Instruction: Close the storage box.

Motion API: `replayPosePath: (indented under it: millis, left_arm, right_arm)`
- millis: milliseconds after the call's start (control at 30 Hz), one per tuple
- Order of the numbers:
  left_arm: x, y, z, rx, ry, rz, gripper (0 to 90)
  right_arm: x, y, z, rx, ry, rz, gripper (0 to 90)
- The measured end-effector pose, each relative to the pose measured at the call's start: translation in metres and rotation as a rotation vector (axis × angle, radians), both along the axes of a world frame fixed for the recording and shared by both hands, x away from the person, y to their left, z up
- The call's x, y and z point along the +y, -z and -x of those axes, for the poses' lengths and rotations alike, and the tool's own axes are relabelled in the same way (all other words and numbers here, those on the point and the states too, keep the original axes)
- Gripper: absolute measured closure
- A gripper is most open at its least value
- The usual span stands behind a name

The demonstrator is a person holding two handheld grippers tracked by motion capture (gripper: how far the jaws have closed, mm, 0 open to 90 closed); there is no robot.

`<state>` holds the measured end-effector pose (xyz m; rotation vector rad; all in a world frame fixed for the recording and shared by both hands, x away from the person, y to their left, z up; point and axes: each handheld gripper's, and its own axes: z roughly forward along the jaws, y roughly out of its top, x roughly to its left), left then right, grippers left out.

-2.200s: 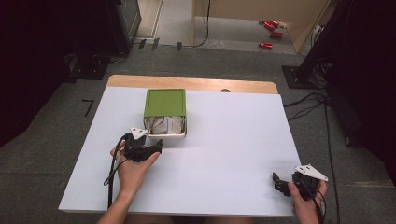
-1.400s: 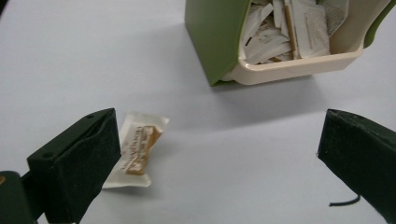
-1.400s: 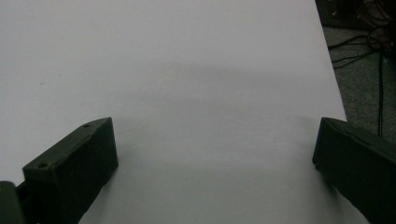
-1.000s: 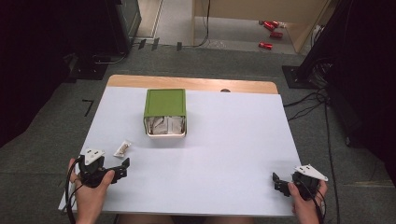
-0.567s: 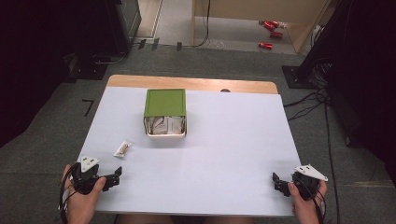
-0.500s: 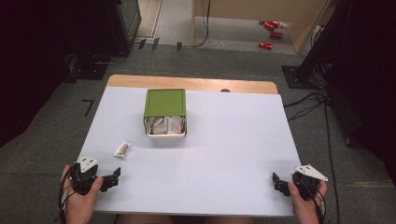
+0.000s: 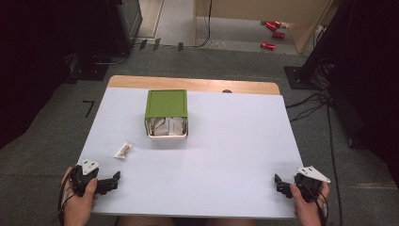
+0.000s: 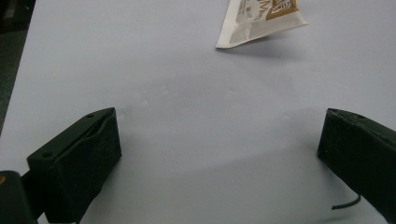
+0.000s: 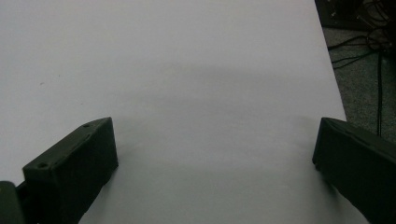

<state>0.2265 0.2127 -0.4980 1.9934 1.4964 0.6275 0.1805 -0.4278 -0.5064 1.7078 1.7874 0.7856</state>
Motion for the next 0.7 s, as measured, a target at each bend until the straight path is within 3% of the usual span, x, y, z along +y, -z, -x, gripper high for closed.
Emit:
replayPosePath:
  millis: [700]
  left_arm:
    - [-0.0014,0.0002,0.0001,-0.001,-0.010,-0.005,0.0]
  right_arm:
    - [0.0003,-0.0001,0.0002,-0.002,0.001,0.003,0.0]
